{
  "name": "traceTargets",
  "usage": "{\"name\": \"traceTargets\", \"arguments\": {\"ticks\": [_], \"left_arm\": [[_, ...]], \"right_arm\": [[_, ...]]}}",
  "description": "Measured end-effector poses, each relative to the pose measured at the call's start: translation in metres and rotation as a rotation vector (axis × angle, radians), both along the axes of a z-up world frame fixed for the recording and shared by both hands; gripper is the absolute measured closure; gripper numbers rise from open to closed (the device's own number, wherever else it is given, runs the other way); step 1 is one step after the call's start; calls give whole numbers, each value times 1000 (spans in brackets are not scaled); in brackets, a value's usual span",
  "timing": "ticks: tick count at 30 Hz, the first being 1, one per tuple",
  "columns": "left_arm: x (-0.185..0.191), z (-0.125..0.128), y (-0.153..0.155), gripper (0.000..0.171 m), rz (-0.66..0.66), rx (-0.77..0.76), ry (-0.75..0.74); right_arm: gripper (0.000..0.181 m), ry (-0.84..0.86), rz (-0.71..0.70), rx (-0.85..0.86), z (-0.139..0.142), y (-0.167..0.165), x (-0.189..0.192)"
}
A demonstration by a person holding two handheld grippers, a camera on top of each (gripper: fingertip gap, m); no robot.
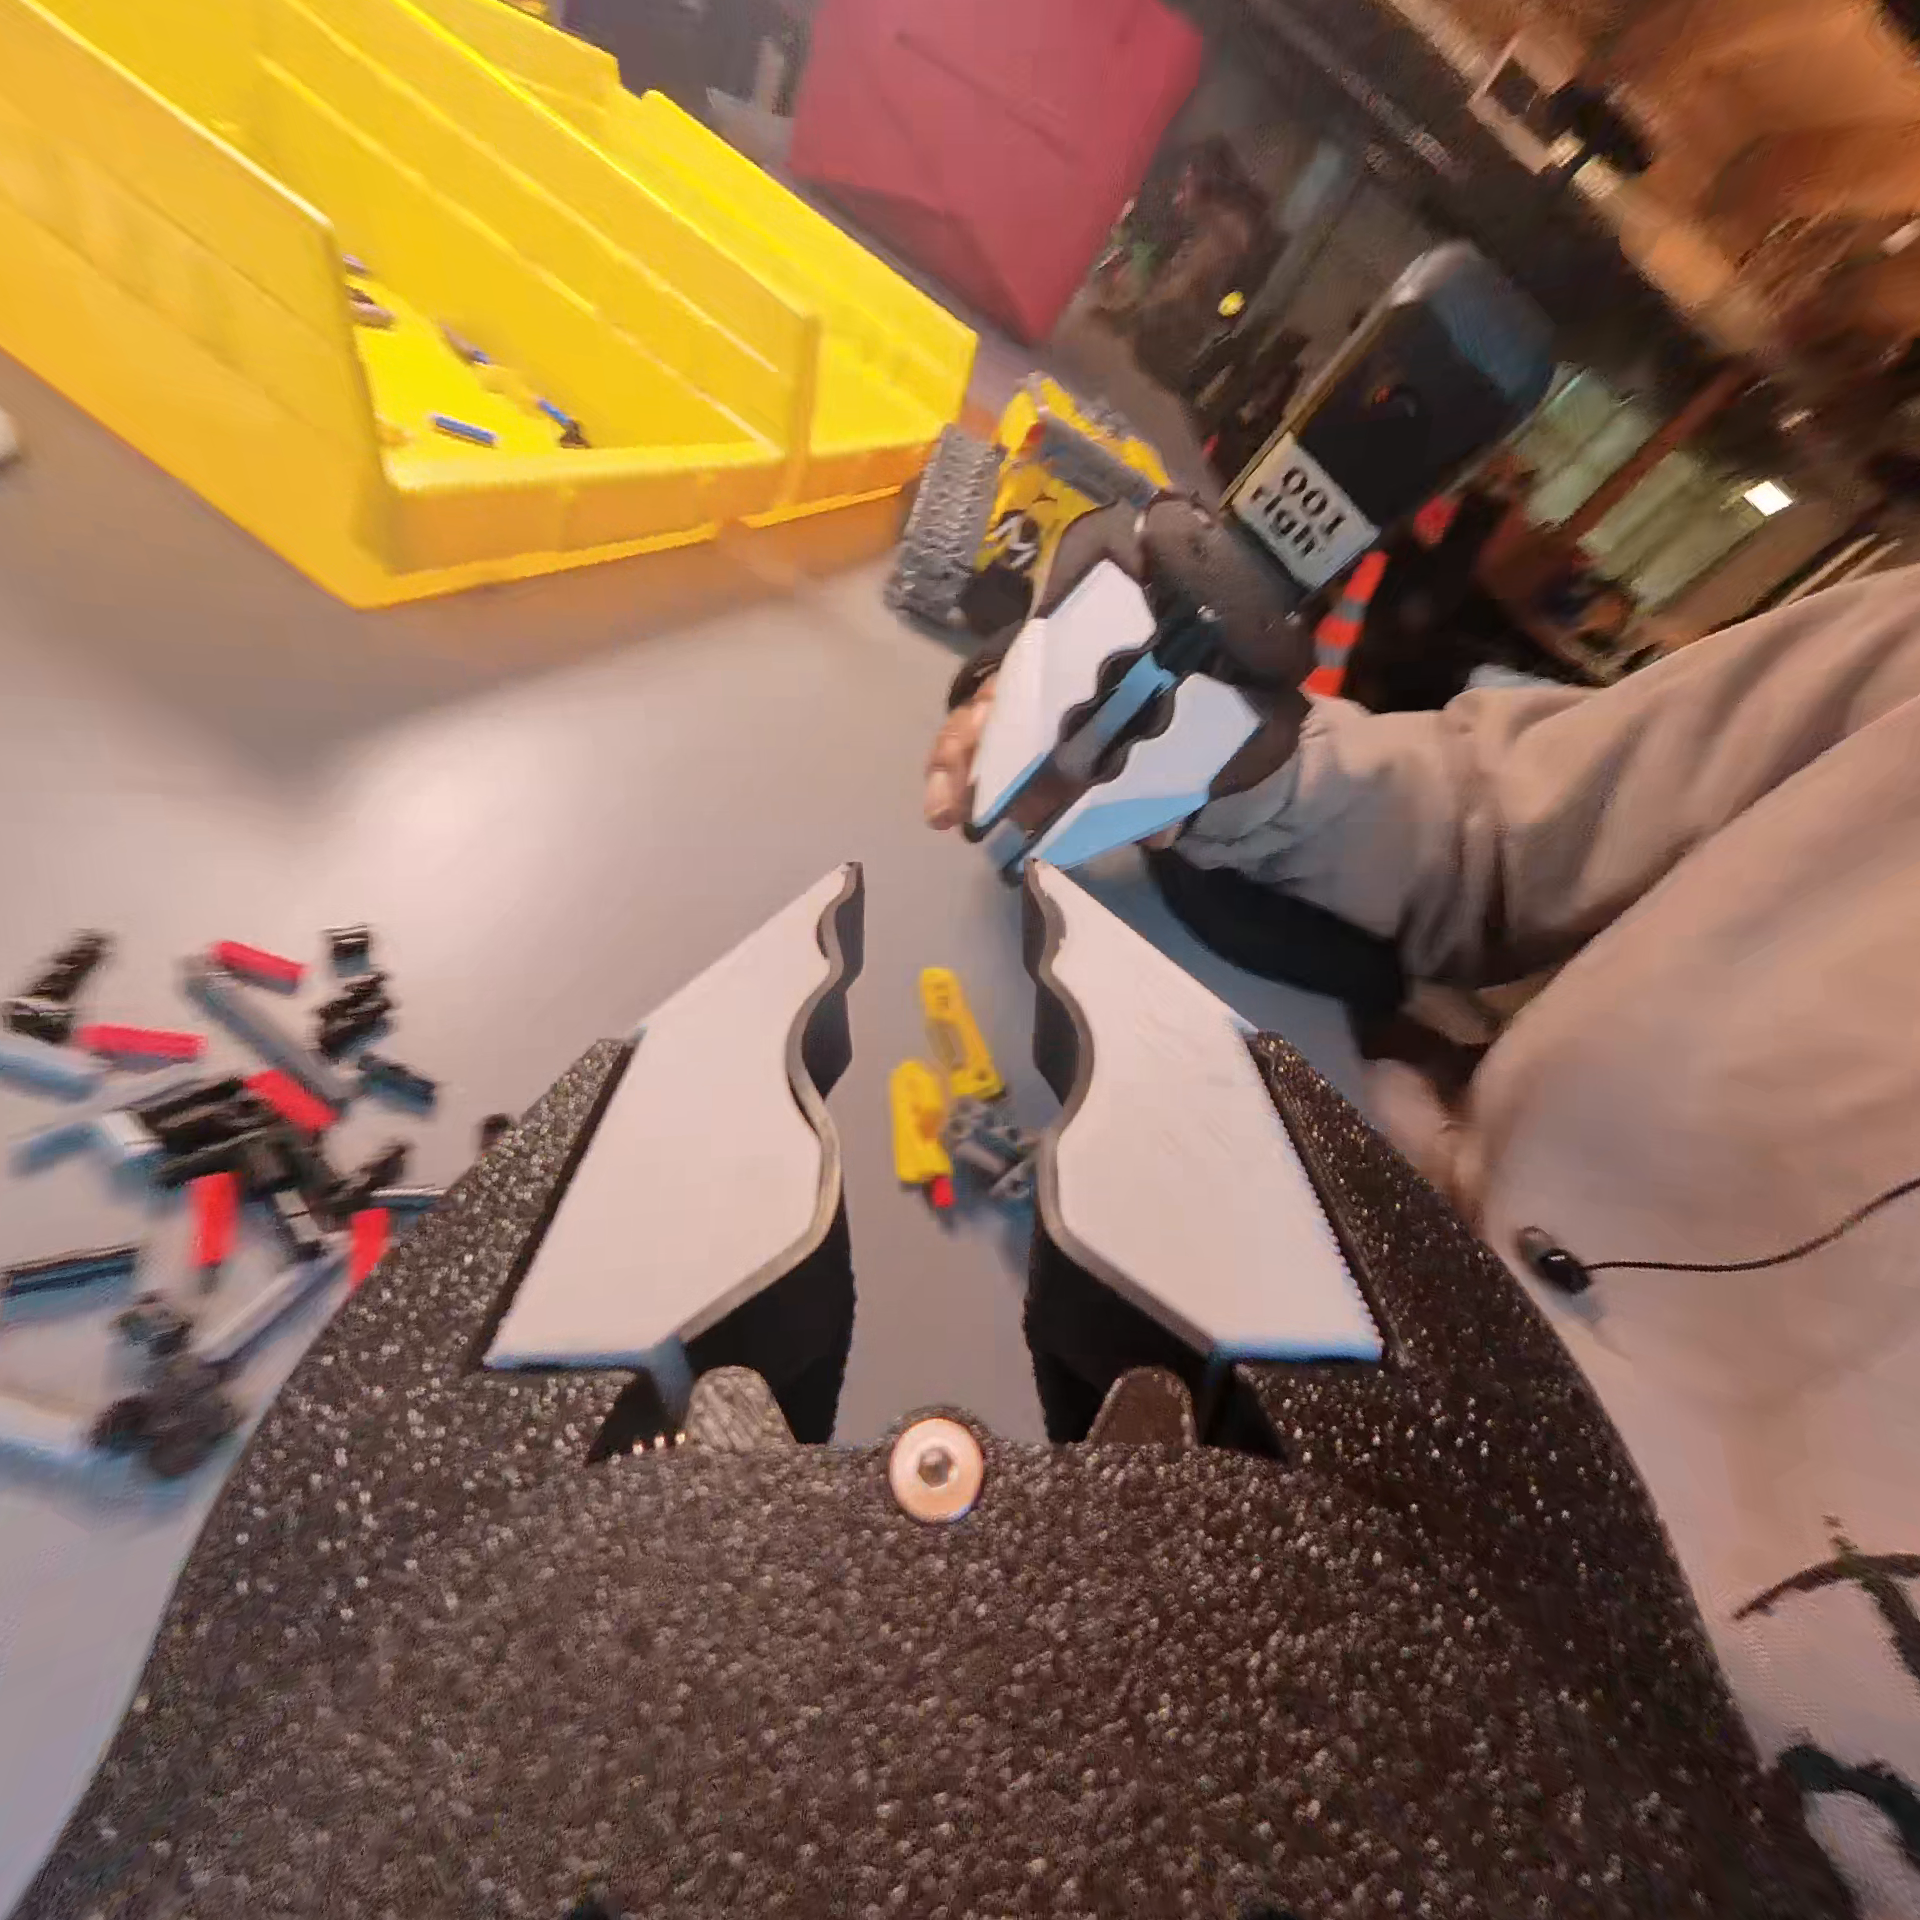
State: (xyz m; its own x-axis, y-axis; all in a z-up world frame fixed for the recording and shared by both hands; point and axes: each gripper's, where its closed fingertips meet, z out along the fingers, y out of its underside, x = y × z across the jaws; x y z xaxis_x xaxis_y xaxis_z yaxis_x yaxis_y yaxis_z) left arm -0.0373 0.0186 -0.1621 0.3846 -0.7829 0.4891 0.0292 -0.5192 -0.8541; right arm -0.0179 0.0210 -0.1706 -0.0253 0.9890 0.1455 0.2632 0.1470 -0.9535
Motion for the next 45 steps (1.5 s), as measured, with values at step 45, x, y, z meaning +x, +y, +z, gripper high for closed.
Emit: {"name": "traceTargets", "arguments": {"ticks": [45], "left_arm": [[-178,57,-69,140,719,260,568]], "right_arm": [[149,-479,165,116,-76,-27,26]]}}
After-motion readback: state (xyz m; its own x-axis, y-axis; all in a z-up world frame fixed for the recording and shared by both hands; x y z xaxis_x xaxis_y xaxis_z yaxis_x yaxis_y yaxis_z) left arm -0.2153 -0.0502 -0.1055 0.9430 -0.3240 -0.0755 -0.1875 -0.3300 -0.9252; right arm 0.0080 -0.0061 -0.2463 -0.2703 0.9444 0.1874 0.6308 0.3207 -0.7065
